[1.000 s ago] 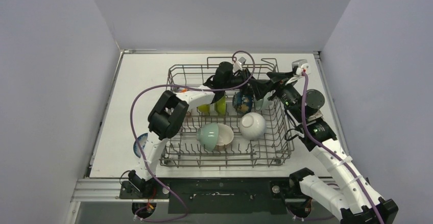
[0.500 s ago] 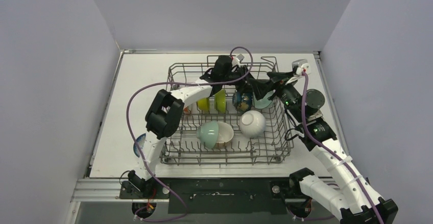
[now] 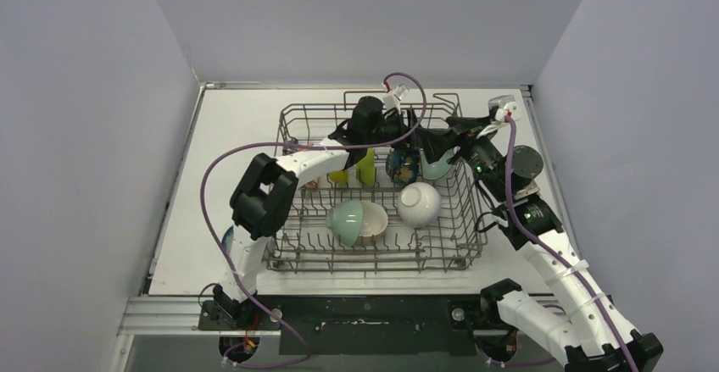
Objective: Load the bowls into the dish rack
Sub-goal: Turn the bowl upside down on the dish rack.
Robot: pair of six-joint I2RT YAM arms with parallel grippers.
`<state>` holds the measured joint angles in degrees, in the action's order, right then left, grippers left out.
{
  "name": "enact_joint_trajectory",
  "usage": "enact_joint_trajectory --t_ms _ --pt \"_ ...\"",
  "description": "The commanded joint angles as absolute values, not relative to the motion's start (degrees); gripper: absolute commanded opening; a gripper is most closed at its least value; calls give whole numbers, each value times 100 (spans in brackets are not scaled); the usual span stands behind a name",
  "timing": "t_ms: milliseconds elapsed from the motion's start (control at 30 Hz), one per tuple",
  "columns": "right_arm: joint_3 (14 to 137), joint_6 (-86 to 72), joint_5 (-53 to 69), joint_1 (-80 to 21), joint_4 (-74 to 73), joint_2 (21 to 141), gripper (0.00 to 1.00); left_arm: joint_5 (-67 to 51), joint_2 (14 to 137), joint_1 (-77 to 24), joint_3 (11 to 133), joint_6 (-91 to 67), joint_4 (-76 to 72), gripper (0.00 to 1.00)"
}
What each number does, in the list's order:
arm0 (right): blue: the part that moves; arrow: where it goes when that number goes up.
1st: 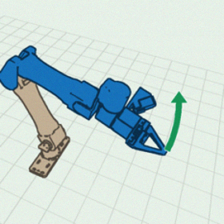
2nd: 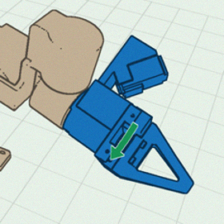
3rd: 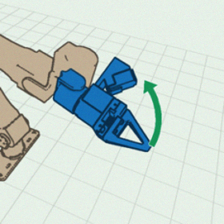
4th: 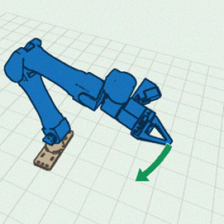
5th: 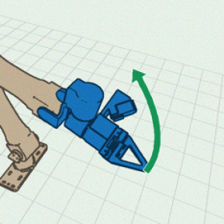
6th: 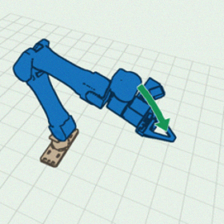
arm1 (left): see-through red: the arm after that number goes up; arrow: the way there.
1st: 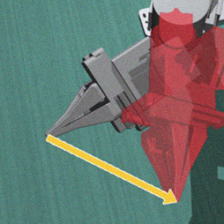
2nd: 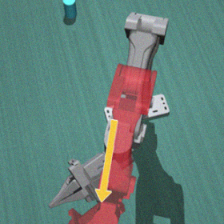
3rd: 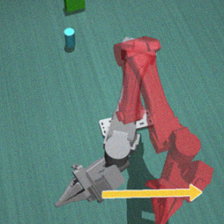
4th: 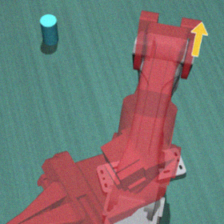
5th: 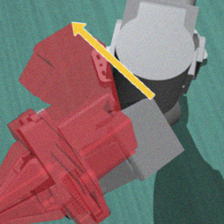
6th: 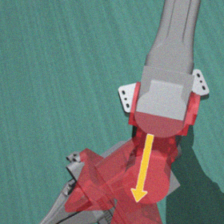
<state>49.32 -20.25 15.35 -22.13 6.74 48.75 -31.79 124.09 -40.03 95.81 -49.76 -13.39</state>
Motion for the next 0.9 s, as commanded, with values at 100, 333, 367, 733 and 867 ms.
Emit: enact_joint_trajectory --t_ms 100,333,367,733,867 --pt "5210 -2015 1440 -2172 704 4713 90 -2812 11439 -4208 8554 -3133 -4181 56" --pt "5284 -1972 1331 -2164 590 4624 90 -3153 11343 -4467 8417 -1256 -4177 56" --pt "5297 -1951 1317 -2168 558 4617 90 -3147 11345 -4506 8440 -1012 -4012 56" --pt "5357 -1848 1200 -2162 376 4511 90 -2488 11577 -5011 9297 1663 -1063 51" --pt "5353 -1846 1199 -2155 369 4513 90 -2222 11765 -5226 9527 1844 -748 50"
